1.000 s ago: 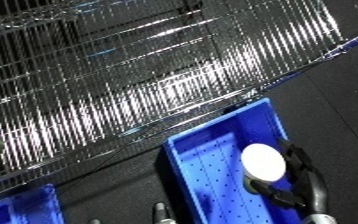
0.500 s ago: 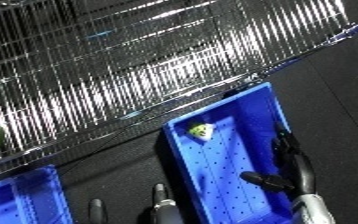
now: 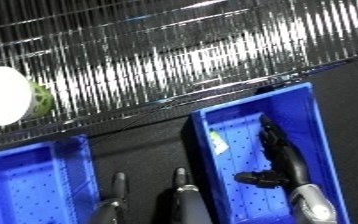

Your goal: Pick up the object and place it into the box

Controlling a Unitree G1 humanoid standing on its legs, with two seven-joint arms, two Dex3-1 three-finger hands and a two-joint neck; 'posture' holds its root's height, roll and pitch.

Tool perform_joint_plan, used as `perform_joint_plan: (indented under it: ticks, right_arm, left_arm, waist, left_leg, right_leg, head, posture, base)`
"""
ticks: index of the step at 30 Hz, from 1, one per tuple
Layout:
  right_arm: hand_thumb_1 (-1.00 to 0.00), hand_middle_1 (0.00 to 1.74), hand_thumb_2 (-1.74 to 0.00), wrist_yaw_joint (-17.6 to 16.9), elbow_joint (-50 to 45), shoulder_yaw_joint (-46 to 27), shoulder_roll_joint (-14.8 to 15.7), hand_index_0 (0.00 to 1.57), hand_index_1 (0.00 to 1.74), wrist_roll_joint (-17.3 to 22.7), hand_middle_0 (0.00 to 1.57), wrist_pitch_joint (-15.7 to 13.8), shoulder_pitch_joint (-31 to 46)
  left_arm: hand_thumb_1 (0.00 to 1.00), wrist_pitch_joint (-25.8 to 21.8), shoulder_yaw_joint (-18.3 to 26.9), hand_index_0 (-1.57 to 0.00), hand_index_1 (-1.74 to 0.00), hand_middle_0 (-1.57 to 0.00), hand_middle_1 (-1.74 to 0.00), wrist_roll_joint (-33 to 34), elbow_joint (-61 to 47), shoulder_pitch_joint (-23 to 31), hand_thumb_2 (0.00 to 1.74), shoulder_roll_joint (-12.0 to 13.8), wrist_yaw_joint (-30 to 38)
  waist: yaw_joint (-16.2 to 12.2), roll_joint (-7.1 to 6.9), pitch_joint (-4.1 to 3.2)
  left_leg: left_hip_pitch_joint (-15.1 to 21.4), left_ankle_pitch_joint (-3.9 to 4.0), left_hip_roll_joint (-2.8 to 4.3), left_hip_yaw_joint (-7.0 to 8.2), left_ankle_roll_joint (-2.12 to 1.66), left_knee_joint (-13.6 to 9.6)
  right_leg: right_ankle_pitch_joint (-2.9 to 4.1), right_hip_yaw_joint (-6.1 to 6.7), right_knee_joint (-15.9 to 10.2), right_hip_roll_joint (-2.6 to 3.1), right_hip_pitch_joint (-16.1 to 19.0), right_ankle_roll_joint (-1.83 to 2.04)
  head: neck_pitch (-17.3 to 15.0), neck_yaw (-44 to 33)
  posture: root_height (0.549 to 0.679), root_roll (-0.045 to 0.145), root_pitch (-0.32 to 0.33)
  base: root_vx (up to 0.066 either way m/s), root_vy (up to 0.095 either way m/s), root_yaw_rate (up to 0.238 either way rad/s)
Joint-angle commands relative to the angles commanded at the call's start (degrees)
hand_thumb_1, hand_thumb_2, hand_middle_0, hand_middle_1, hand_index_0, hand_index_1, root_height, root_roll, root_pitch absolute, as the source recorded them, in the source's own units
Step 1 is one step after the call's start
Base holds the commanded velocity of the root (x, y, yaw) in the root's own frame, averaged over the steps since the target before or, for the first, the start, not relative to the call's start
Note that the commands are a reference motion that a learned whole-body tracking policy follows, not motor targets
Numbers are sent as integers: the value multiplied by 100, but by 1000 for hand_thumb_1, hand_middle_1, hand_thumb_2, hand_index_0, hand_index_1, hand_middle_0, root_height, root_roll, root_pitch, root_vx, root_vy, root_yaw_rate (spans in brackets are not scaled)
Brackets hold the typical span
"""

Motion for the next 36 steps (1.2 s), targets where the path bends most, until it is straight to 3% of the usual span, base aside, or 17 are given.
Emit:
perform_joint_plan:
  ticks: [4, 11, 19, 27, 36]
  right_arm:
    - [0, 0, 0, 27, 256, 116, 113, 0, 0, -26, 0, 234, -80]
    - [0, 0, 0, -144, 457, 344, 280, 0, 0, -84, 0, 407, -52]
    - [0, 0, 0, -204, 693, 508, 431, 0, 0, -165, 0, 348, 10]
    - [0, 0, 0, -86, 861, 555, 471, 0, 0, -191, 0, 310, 52]
    - [0, 0, 0, 35, 902, 436, 493, 0, 0, 130, 0, 89, 268]
  left_arm:
    - [0, -47, -45, 0, 0, 0, 0, 164, 82, -74, 0, 3, -47]
    - [0, -139, -86, 0, 0, 0, 0, 428, 120, -106, 0, 59, -131]
    - [0, -367, -3, 0, 0, 0, 0, 342, 123, -49, 0, 70, -135]
    - [0, -1049, 88, 0, 0, 0, 0, -96, -175, 10, 0, 99, 40]
    - [0, -1838, 4, 0, 0, 0, 0, -513, -1991, 139, 0, 364, 213]
  waist:
    - [118, -11, -35]
    - [309, -9, -42]
    - [450, -12, -5]
    - [599, -101, 36]
    - [879, -184, 133]
  left_leg:
    - [34, 51, -13, -71, -9, -52]
    - [-33, 46, -105, -170, 6, 60]
    - [-94, 40, -115, -218, 39, 147]
    - [-134, 50, -93, -281, 37, 144]
    - [-180, 123, -121, -438, 12, -17]
  right_leg:
    - [-8, -89, -44, -53, 77, 3]
    - [38, -205, -145, -140, 125, 7]
    - [-52, -301, -10, -196, 110, 1]
    - [-103, -414, 76, -245, 116, 8]
    - [-91, -610, 111, -305, 139, 56]
  head:
    - [-8, -609]
    - [247, -2018]
    - [580, -3048]
    - [738, -3464]
    - [723, -2803]
  posture:
    - [641, 57, 16]
    - [643, 62, 13]
    - [639, 56, 8]
    - [637, 47, 4]
    - [636, 39, 8]
  base:
    - [11, -41, 288]
    - [9, -35, 252]
    - [-6, 23, 33]
    - [-9, 9, 64]
    - [0, -37, 154]
